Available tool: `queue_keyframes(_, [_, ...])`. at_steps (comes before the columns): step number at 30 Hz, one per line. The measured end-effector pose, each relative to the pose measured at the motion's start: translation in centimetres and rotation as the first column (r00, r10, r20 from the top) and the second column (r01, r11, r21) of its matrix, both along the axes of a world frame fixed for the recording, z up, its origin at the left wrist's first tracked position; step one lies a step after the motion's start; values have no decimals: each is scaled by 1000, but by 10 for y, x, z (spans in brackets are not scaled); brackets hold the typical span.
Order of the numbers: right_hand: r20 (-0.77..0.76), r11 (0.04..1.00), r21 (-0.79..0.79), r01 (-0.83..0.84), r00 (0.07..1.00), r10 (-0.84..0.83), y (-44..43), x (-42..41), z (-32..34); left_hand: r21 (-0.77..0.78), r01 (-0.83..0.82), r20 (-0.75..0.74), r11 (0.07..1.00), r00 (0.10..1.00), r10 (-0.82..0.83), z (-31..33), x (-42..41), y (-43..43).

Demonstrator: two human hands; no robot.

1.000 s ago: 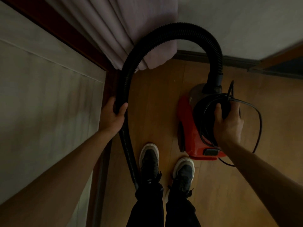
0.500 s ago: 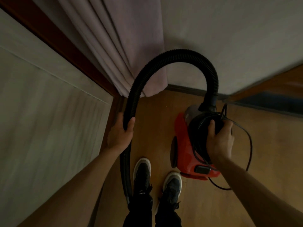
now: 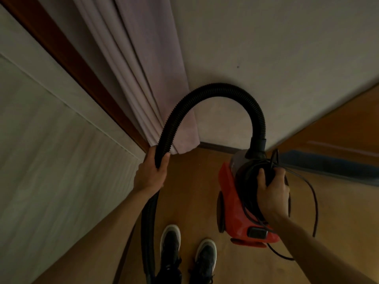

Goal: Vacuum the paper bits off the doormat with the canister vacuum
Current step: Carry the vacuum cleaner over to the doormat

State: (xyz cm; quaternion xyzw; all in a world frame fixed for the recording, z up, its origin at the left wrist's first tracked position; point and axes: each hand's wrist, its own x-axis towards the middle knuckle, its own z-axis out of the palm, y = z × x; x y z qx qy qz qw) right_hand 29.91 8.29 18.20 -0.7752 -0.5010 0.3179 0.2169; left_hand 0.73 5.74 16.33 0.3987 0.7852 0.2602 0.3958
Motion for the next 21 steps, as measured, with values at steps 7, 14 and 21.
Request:
queue_keyframes(7, [11,999,29,-17,1000,17,-13,9,60,46,-17,35,999,999,15,55,9,-1])
queue_keyframes(14, [23,999,52,0,1000,-1,-41,10,119,115,-15,93,993,996,4,112,22,0])
queue_keyframes(21, [11,989,128,74,997,-76,-79,5,184,194,105,46,975,992,-116,175,15,-16])
